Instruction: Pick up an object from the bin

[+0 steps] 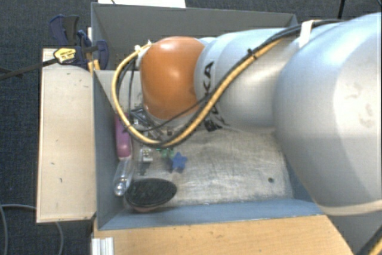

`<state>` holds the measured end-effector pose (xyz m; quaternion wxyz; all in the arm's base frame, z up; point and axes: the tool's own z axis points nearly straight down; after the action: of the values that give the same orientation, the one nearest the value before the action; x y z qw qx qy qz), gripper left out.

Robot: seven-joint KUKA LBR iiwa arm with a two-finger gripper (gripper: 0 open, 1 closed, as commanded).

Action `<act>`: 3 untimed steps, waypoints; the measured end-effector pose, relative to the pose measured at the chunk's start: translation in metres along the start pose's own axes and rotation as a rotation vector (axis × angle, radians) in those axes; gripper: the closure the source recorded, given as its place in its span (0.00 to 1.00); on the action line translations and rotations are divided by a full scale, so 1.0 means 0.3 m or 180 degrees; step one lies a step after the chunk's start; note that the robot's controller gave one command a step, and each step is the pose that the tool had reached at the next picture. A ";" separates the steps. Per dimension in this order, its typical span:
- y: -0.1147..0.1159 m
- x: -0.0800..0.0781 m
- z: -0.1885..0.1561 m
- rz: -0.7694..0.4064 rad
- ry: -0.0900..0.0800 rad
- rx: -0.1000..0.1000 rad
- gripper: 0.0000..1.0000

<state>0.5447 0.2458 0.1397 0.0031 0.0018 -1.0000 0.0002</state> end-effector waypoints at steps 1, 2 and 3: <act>-0.020 0.102 0.110 -0.0837 -0.0086 -0.0011 0.00; -0.030 0.203 0.112 -0.2863 -0.0103 0.0004 0.00; -0.091 0.217 0.103 -0.2913 -0.0040 0.0003 0.00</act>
Offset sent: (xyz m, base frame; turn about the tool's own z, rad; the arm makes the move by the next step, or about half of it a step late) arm -0.0637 -0.0101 -0.0697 -0.3786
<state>0.4795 0.2184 0.1093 -0.0033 0.4434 -0.8963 -0.0007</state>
